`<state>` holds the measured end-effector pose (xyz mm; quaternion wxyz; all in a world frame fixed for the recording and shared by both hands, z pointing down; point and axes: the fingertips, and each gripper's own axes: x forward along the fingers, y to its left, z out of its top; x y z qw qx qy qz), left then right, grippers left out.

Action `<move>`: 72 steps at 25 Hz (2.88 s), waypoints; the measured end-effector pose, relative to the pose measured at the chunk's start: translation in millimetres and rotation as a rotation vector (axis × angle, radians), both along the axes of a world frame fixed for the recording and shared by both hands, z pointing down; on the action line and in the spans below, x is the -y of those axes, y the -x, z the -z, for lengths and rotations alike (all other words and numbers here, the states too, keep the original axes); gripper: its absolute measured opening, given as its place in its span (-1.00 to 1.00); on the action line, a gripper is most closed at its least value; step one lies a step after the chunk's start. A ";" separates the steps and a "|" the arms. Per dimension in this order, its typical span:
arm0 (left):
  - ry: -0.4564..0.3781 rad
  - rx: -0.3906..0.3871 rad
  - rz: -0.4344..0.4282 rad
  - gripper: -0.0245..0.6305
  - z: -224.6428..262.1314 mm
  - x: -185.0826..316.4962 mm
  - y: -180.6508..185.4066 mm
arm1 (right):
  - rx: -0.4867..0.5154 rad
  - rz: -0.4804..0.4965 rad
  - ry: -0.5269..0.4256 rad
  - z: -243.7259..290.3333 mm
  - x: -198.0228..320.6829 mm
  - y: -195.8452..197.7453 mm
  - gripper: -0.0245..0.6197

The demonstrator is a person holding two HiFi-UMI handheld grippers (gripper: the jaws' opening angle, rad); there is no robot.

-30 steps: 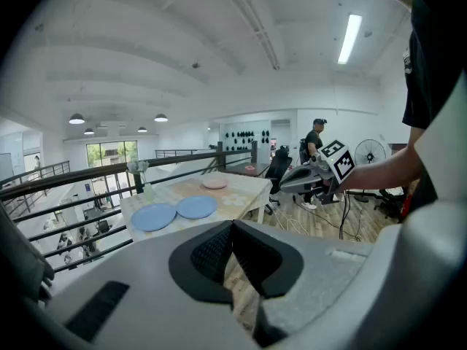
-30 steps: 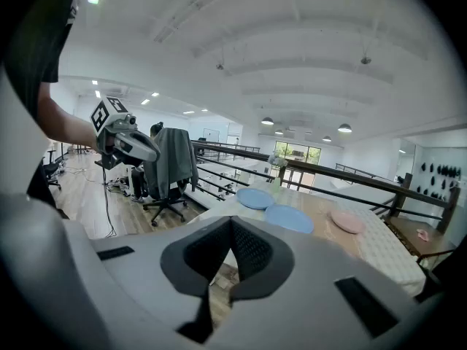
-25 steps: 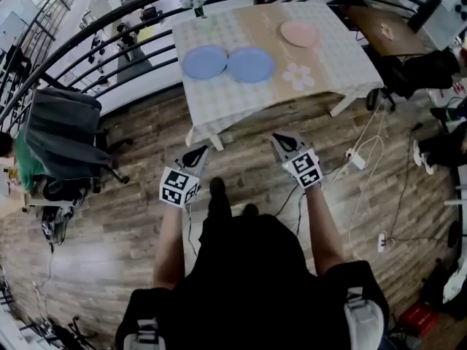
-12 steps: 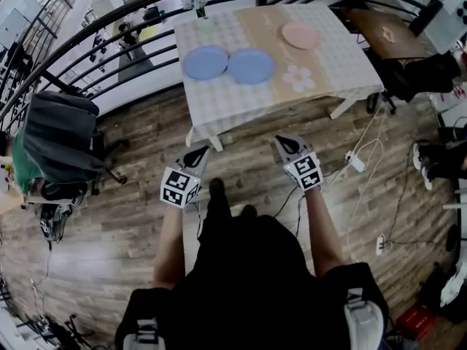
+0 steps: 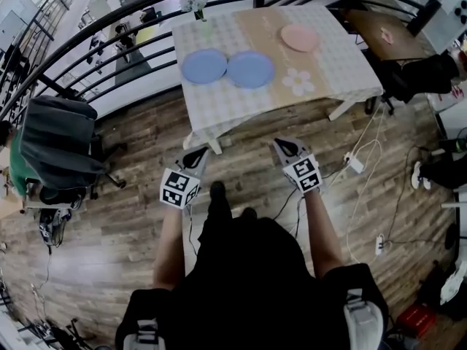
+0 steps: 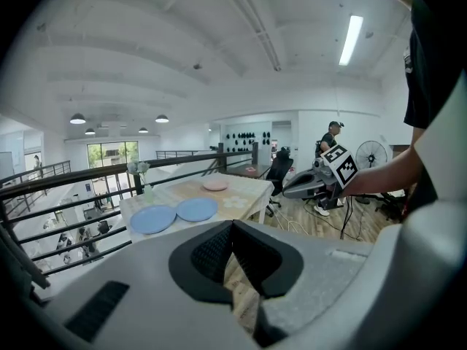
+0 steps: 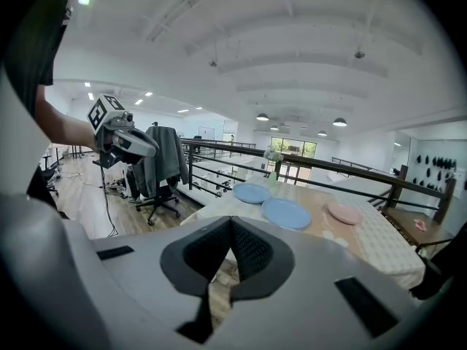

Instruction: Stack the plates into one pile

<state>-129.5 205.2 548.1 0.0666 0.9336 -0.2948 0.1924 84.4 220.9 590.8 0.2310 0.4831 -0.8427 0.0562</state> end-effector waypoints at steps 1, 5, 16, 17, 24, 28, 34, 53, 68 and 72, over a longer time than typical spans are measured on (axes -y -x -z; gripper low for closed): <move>0.000 0.000 -0.003 -0.93 0.2 2.7 -0.5 | -0.001 -0.005 0.003 0.0 2.0 -0.3 -0.93; 0.007 -0.001 -0.016 -0.93 -2.5 12.9 -1.2 | -0.003 -0.023 0.008 -2.3 10.5 -0.5 -0.93; 0.010 -0.002 -0.028 -0.93 -0.5 54.4 13.2 | -0.001 -0.047 0.016 -1.2 46.5 11.0 -0.93; 0.011 -0.002 -0.028 -0.93 -0.4 58.2 15.8 | -0.001 -0.048 0.016 -0.9 50.3 13.7 -0.93; 0.021 -0.001 -0.036 -0.93 -3.7 86.4 29.9 | 0.000 -0.056 0.029 -5.0 75.4 29.3 -0.93; 0.026 -0.003 -0.049 -0.93 -4.9 102.7 36.7 | 0.000 -0.072 0.034 -6.5 88.6 36.1 -0.93; 0.033 -0.007 -0.079 -0.93 -8.1 125.7 42.0 | -0.002 -0.103 0.036 -8.9 106.0 41.8 -0.93; 0.026 -0.028 -0.188 -0.92 -15.9 196.2 68.8 | -0.021 -0.216 0.037 -16.9 150.1 73.9 -0.93; 0.045 -0.032 -0.192 -0.92 -25.6 224.2 92.7 | -0.031 -0.219 0.071 -32.3 169.1 98.3 -0.93; 0.055 -0.027 -0.200 -0.92 -26.9 230.3 87.7 | -0.033 -0.227 0.083 -33.9 172.9 92.9 -0.93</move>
